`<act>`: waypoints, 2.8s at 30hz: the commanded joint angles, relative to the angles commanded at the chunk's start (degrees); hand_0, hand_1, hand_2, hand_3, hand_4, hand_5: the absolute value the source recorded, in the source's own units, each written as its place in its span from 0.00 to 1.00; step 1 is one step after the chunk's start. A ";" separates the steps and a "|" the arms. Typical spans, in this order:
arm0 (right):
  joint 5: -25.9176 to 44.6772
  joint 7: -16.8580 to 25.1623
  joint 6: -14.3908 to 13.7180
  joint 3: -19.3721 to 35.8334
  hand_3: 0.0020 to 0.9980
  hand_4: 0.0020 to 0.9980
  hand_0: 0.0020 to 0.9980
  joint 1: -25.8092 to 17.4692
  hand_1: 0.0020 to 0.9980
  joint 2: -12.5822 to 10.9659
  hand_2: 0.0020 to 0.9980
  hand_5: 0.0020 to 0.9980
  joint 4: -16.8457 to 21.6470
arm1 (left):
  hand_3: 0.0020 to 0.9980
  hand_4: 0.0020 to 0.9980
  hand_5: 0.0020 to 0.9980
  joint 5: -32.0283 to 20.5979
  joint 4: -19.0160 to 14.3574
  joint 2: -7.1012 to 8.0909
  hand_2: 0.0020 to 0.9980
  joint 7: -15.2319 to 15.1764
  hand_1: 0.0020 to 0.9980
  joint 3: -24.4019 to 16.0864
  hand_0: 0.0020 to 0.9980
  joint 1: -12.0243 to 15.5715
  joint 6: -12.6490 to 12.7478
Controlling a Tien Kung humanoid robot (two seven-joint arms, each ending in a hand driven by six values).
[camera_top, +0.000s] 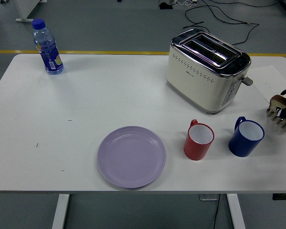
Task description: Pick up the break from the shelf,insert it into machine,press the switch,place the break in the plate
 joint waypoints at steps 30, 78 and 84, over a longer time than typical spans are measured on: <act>-0.44 1.67 -3.51 -0.39 0.51 0.47 0.30 1.74 0.38 -2.52 0.44 0.00 0.86 | 0.60 0.33 0.95 0.46 0.00 0.09 0.59 0.09 0.59 -0.45 0.65 -0.08 -0.04; 0.61 0.26 -2.18 -18.35 0.49 0.48 0.25 36.31 0.34 5.94 0.41 0.00 3.54 | 0.60 0.33 0.95 -1.96 0.00 0.39 0.59 0.16 0.59 1.66 0.66 -0.41 0.13; 0.82 -0.32 -2.65 -18.90 0.50 0.47 0.26 36.70 0.34 9.48 0.41 0.00 -0.12 | 0.60 0.33 0.95 -1.87 0.00 0.42 0.59 0.17 0.59 1.69 0.66 -0.41 0.17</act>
